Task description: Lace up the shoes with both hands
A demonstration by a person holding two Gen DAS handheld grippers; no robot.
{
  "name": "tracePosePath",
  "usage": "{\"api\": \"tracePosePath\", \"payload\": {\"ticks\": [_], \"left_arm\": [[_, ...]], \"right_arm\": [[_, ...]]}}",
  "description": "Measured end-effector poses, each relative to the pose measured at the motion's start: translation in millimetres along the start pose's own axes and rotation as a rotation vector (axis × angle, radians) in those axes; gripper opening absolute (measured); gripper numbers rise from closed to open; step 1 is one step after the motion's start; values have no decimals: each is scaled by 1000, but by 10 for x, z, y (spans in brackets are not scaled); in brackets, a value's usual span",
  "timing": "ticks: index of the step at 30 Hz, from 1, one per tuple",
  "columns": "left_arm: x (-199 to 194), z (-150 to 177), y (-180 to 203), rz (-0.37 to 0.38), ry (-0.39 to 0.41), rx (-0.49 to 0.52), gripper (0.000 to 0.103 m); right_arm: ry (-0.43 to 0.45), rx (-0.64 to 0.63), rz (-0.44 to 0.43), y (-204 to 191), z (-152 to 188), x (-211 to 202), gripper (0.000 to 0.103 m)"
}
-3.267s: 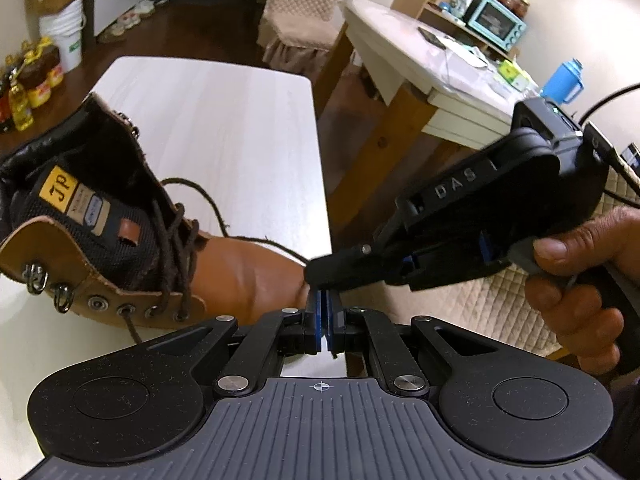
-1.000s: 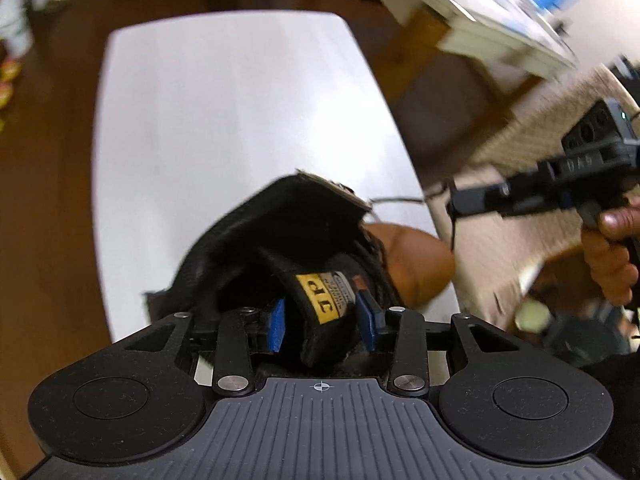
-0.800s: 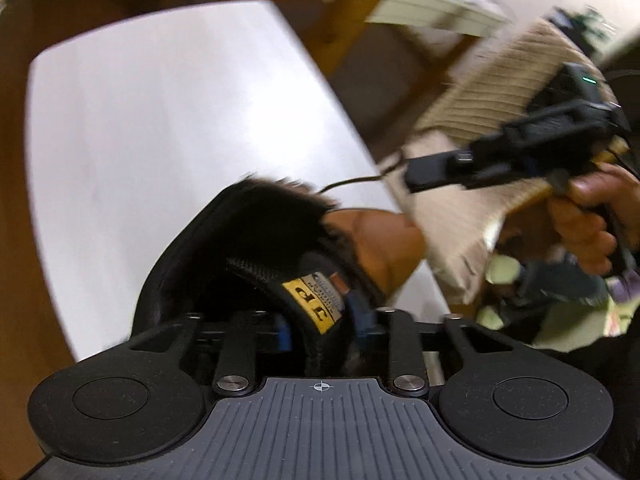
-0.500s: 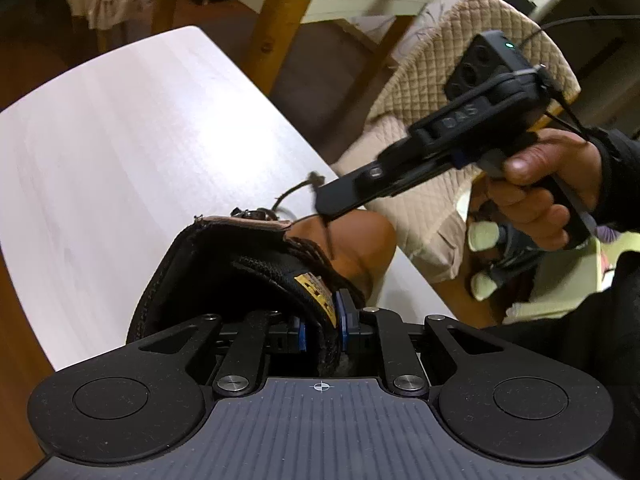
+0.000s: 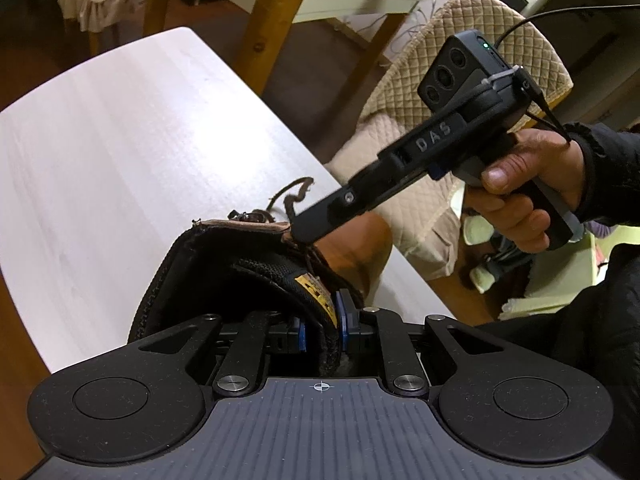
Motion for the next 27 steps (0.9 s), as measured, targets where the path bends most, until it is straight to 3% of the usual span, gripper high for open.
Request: {"api": "tracePosePath", "payload": {"ticks": [8,15,23,25,27], "left_arm": [[19,34,-34,-9,-10,-2,17],[2,39,-60,-6,-4,-14,18],[15,41,-57,-8,-6,-8,18],[18,44,-58,-7,-7,-8,18],[21,47,-60,-7,-8,-8,18]], "right_arm": [[-78,-196,78,-141,143,76,4],[-78,-77,19,-60,88,-2,10],[-30,158,-41,163,8,-124,10],[-21,175,-43,178,-39,-102,4],[-26,113,-11,112,-27,-92,3]]}}
Point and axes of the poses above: each gripper's, at about its wrist camera, not at the fingertips, and x roughly the way its jaws point, y to its right, z to its underside, the point moved 5 cm from there along x, roughly the way its jaws point, and after that the axes turned 11 degrees about x, right-handed, at the moved point
